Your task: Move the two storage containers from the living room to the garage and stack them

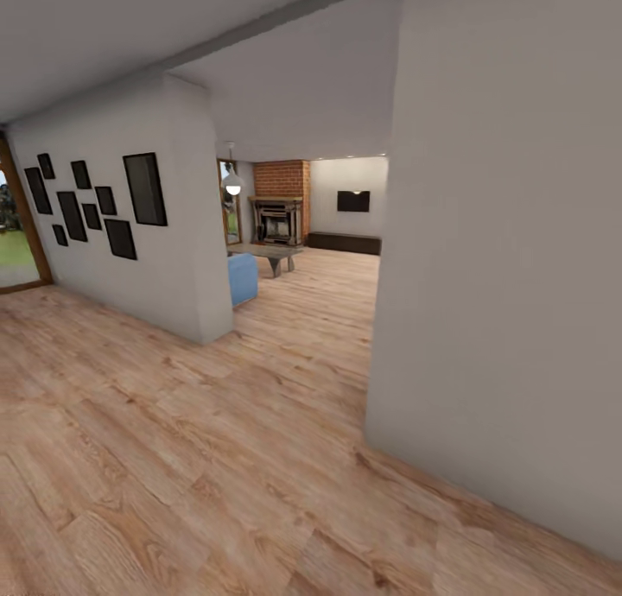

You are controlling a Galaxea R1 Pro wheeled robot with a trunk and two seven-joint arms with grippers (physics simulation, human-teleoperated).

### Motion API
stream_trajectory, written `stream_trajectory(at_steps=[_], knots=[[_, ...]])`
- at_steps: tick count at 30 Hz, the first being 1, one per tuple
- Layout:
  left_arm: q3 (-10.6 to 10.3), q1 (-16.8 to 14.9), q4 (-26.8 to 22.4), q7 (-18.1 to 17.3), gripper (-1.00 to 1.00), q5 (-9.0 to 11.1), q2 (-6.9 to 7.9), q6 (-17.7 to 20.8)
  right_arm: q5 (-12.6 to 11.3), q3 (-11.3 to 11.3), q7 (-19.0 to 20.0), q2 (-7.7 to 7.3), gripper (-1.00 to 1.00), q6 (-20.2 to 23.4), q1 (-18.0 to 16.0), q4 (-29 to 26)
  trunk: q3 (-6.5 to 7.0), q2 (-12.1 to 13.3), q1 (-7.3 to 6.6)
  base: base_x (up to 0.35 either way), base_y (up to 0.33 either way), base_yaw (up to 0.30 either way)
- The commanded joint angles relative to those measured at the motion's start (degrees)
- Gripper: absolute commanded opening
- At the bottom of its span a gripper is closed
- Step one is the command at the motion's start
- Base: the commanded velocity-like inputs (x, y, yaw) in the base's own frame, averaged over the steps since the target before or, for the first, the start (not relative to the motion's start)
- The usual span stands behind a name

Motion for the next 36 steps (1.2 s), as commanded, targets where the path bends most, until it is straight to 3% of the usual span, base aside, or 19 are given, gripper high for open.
stream_trajectory(at_steps=[1, 22, 36], knots=[[-0.5, 0.0, 0.0, 0.2, 1.00, 0.5, -0.01, 0.0, -0.6, 0.5, 0.0, 0.02, 1.00, -0.4, -0.1, 0.2, -0.07, 0.0, 0.04, 0.322, 0.000, 0.274], [-0.5, 0.0, 0.0, 0.1, 1.00, 0.5, -0.01, 0.0, -0.6, 0.4, 0.0, 0.01, 1.00, -0.5, -0.1, 0.2, -0.07, 0.0, 0.04, 0.322, 0.000, 0.269], [-0.5, 0.0, 0.0, 0.1, 1.00, 0.5, -0.01, 0.0, -0.8, 0.3, 0.5, -0.28, 1.00, -0.8, -0.1, 0.2, -0.07, 0.0, 0.04, 0.322, 0.000, 0.021]])
